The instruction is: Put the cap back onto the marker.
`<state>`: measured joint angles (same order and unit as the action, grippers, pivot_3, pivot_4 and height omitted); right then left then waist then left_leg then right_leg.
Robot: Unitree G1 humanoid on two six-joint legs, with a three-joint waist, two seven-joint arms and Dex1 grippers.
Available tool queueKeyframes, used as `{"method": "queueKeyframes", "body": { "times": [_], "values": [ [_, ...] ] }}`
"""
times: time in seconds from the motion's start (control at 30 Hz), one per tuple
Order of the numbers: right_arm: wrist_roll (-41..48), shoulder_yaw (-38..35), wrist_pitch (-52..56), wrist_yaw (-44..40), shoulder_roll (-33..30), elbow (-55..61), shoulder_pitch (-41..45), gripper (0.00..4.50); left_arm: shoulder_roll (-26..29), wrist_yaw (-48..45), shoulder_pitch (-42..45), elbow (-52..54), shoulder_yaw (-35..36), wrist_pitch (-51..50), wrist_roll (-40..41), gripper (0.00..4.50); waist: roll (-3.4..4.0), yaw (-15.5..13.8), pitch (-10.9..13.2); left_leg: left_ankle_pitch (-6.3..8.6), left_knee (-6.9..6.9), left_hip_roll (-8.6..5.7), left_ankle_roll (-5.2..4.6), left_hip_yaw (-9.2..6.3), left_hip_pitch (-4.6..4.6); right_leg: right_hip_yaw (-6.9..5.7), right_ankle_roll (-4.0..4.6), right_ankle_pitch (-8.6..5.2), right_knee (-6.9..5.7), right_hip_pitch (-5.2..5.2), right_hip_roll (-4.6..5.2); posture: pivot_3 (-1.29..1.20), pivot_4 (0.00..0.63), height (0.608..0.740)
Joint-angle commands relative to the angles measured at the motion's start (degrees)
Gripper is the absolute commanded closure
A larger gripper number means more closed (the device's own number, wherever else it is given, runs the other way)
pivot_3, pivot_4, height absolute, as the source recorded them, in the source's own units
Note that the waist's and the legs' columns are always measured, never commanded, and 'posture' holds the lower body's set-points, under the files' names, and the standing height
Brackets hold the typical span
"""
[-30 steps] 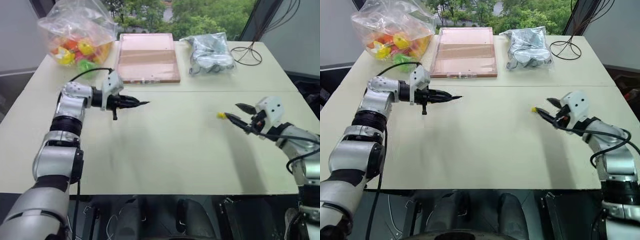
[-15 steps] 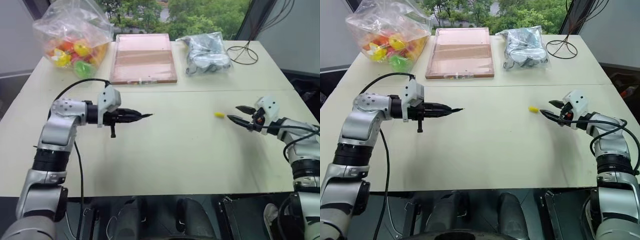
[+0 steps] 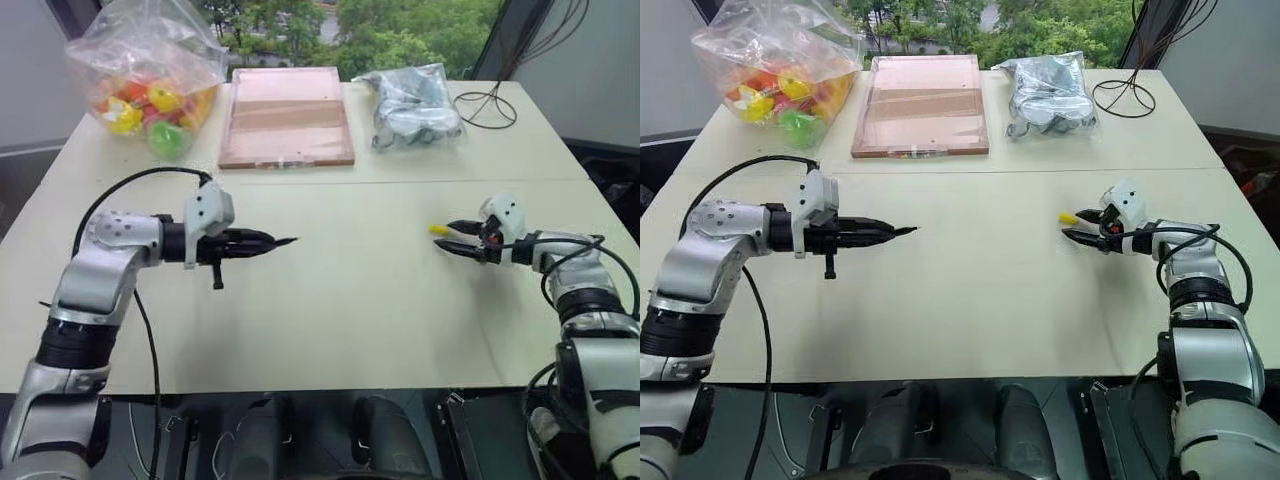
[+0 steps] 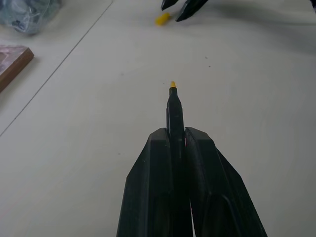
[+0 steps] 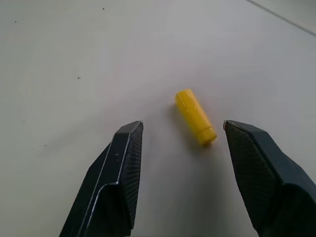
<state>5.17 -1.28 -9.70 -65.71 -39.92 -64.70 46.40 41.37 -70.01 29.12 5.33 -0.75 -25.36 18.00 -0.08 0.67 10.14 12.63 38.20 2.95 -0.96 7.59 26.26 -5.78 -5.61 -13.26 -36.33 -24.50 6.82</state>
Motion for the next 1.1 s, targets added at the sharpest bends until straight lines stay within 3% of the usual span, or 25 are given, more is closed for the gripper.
{"method": "queueKeyframes", "body": {
  "times": [0.03,0.3,0.4,0.5,0.93,1.1],
  "values": [
    [-0.60,-0.85,-1.10,0.50,0.25,-2.06,2.53,1.82,1.44,1.61,-0.32,2.94,2.30,-0.79,1.73,4.46,0.00,0.09,0.00,0.00,0.00,0.00,0.00,0.00,0.00,0.00,0.00,0.00,0.00,0.00,0.00,0.00,0.150,0.740],
    [-1.64,-0.91,-1.39,1.77,1.51,-4.73,3.87,1.82,2.40,4.27,-1.56,5.06,2.40,-1.73,3.21,4.46,0.00,0.26,0.00,0.00,-0.01,0.00,0.01,0.00,-0.04,0.00,0.00,0.00,0.00,0.03,0.00,0.00,0.150,0.740],
    [-2.01,-0.90,-1.53,1.15,1.82,-4.64,3.81,2.70,2.72,4.97,-1.93,5.21,2.42,-1.76,3.59,4.50,0.00,0.25,0.00,0.00,-0.01,0.01,0.02,0.00,-0.05,0.00,0.00,0.00,0.00,0.03,0.00,0.00,0.150,0.740],
    [-2.23,-0.89,-1.54,1.28,1.87,-4.62,3.77,4.18,2.89,5.33,-1.92,5.15,2.29,-1.66,3.91,4.50,0.00,0.19,0.00,0.00,-0.01,0.00,0.02,0.01,-0.05,0.00,0.00,0.00,0.00,0.04,0.00,0.00,0.150,0.740],
    [-3.47,-0.49,-2.99,1.10,1.06,-3.37,2.95,4.18,2.50,6.15,-1.70,3.85,1.48,-0.04,3.95,4.50,0.00,0.19,0.00,-0.01,-0.01,0.00,0.02,0.01,-0.07,0.00,0.00,0.00,0.00,0.05,0.00,0.00,0.150,0.740],
    [-1.50,0.54,-0.77,-6.93,-0.22,8.73,4.73,4.18,3.43,4.57,0.81,0.63,1.21,1.88,3.22,4.50,0.16,0.27,0.09,-0.01,-0.02,0.00,0.02,0.01,-0.07,0.00,0.00,0.00,0.00,0.04,0.00,0.00,0.150,0.740]
  ]
}}
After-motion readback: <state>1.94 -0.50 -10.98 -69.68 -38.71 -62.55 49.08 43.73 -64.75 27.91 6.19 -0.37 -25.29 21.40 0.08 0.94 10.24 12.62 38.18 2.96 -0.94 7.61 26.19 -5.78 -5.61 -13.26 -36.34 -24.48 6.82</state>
